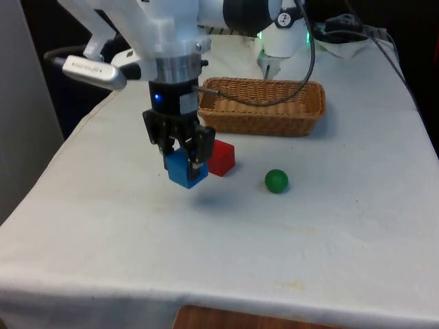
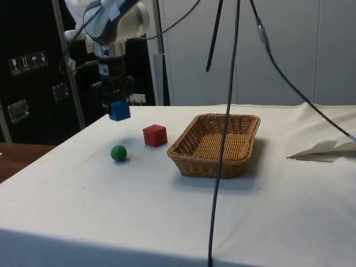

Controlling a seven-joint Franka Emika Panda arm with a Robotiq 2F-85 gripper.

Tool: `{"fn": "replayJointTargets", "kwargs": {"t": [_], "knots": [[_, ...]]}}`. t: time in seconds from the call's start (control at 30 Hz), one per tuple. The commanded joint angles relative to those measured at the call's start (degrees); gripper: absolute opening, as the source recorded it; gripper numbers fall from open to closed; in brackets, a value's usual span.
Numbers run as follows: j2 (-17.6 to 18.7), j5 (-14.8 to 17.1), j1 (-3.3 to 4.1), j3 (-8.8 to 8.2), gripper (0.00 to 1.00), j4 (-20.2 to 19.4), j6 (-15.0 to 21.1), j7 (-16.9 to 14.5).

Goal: Place all non-red objects into the basket.

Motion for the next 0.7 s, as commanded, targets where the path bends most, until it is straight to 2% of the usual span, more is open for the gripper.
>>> {"fn": "replayJointTargets", "kwargs": {"t": [0.0,0.03,0.07,0.3,0.33,0.37,0.43,0.63,0.67], "knots": [[-1.1,-0.2,0.34,-0.17,0.04,-1.0,0.1,-0.3],[-0.6,-0.1,0.11,-0.06,0.04,-0.5,-0.2,-0.2],[-1.7,-0.3,0.46,-0.23,0.04,-1.5,-0.1,-0.5],[-6.0,-1.0,1.09,-0.46,0.04,-5.0,-1.4,-2.1],[-5.3,-0.7,0.74,-0.29,0.04,-4.4,-1.4,-2.0],[-6.4,-1.1,1.15,-0.46,0.04,-5.3,-1.5,-2.3],[-7.8,-1.5,1.26,-0.46,0.04,-6.1,-2.2,-2.8],[-9.9,-2.1,1.49,-0.63,0.04,-7.0,-4.0,-3.7],[-9.3,-1.8,1.26,-0.46,0.04,-6.4,-4.1,-3.7]]}}
